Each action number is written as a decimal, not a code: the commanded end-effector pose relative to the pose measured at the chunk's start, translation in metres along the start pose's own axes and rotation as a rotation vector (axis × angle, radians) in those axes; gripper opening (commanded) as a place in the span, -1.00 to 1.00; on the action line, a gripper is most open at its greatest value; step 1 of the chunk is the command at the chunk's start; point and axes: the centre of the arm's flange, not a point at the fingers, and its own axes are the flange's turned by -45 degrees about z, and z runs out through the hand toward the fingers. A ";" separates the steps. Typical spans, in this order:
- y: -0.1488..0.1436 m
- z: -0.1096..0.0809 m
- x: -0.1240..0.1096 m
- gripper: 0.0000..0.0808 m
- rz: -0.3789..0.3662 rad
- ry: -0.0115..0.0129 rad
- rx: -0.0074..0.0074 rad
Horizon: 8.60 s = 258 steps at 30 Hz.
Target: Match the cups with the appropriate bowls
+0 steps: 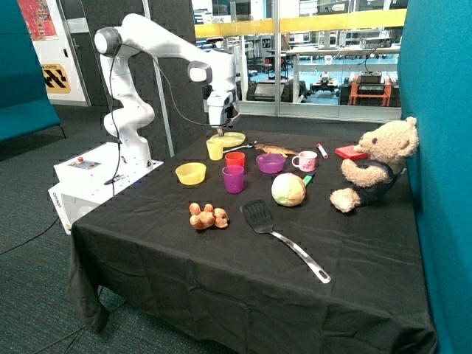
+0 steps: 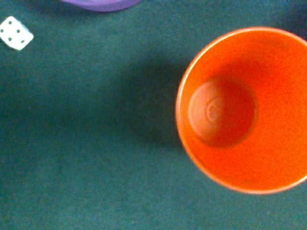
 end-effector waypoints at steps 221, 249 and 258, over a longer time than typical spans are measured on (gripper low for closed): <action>0.046 0.045 0.094 -1.00 -0.182 0.0042 -0.0030; -0.060 0.027 0.097 -1.00 -0.388 0.0039 -0.0035; -0.070 0.036 0.106 -1.00 -0.362 0.0040 -0.0034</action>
